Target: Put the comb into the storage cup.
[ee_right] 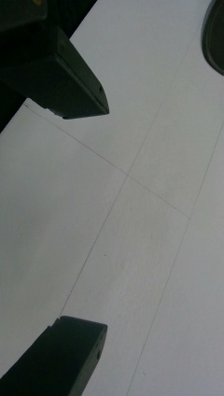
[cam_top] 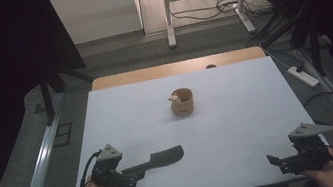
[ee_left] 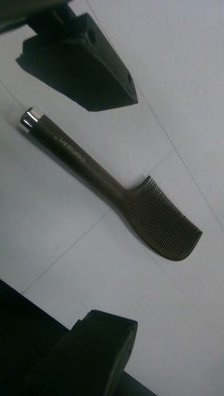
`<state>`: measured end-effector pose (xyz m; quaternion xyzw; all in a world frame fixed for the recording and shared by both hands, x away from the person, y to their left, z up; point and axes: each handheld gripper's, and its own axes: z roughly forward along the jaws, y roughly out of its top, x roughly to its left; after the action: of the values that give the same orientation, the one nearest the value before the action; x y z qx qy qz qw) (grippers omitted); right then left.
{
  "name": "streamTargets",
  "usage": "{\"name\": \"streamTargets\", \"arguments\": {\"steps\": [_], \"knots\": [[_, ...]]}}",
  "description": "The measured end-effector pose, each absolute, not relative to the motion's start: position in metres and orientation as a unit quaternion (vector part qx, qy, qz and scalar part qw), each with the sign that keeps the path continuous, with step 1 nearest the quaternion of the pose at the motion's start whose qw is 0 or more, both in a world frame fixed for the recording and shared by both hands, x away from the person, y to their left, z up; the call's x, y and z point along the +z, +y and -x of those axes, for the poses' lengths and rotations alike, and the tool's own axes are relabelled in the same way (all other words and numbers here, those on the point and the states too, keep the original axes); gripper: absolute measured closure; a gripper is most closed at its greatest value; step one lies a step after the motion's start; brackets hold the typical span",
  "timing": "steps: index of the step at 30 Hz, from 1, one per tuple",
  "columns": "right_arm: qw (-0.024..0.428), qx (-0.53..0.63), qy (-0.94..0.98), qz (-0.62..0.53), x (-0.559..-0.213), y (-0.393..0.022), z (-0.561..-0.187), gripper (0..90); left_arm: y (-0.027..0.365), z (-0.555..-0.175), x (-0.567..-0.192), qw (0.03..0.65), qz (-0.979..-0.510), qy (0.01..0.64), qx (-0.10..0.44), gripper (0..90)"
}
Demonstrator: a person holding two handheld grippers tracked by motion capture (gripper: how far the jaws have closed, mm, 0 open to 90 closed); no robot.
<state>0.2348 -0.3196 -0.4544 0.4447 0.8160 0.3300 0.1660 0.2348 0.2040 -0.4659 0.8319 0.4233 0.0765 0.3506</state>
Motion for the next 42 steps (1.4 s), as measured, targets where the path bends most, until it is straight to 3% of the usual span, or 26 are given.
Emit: {"name": "streamTargets", "arguments": {"steps": [42], "knots": [[0.164,0.328,0.817,-0.445,-0.455,-0.319,-0.235,0.0,0.149,-0.278,-0.465,0.347,-0.864,0.363,0.042,0.0]]}}
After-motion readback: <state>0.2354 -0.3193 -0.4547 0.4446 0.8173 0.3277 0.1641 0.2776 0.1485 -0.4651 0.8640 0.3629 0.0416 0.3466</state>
